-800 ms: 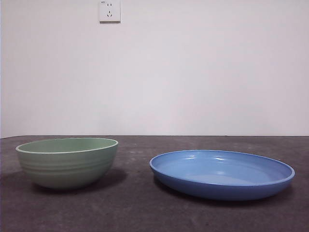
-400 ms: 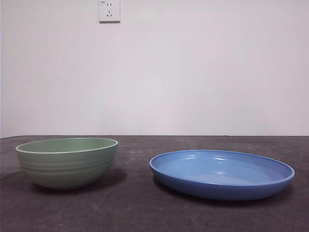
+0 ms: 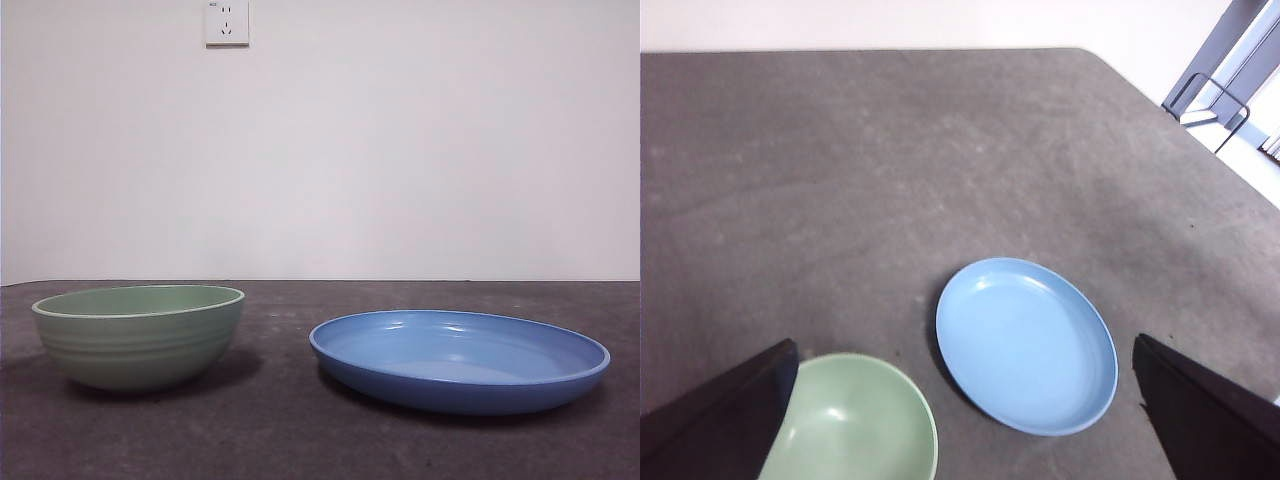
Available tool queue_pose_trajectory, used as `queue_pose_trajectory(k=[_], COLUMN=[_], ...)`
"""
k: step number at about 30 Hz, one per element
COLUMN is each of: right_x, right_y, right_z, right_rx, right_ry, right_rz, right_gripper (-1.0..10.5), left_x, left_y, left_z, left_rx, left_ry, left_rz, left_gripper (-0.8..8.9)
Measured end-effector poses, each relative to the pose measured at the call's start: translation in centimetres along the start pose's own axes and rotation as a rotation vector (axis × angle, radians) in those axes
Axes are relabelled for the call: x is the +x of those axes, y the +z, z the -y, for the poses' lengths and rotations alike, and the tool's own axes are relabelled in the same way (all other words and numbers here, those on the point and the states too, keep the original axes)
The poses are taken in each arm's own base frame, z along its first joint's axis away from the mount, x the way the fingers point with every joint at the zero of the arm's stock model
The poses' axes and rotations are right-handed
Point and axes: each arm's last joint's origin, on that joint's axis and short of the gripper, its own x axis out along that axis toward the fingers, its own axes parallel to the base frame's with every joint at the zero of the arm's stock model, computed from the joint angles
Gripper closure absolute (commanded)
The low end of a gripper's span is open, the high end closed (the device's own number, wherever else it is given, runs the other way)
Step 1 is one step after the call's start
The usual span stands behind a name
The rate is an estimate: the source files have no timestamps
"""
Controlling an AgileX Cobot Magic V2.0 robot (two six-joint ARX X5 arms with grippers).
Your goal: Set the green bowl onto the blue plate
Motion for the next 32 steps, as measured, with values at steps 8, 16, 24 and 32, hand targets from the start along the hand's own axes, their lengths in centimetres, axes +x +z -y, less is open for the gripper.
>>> queue_pose_trajectory(k=[8,16,24,32], right_x=[0.0,0.0,0.0,0.0], right_y=[-0.1,-0.1,-0.1,-0.1], right_z=[0.0,0.0,0.0,0.0], right_rx=[0.003,0.011,0.014,0.014], right_ry=[0.000,0.000,0.000,0.000], right_rz=[-0.005,-0.005,-0.005,-0.005], right_gripper=[3.3,3.3,3.3,3.3], left_x=[2.9,7.4,12.1,16.0], left_y=[-1.4,-2.7,-4.3,-6.3], left_z=[-2.5,-5.9,-8.7,-11.0], left_rx=[-0.148,-0.267,-0.295,-0.318], left_ry=[0.144,0.220,0.311,0.340], left_rz=[-0.247,-0.463,-0.591,-0.676], left_gripper=[1.58,1.58,1.58,1.61])
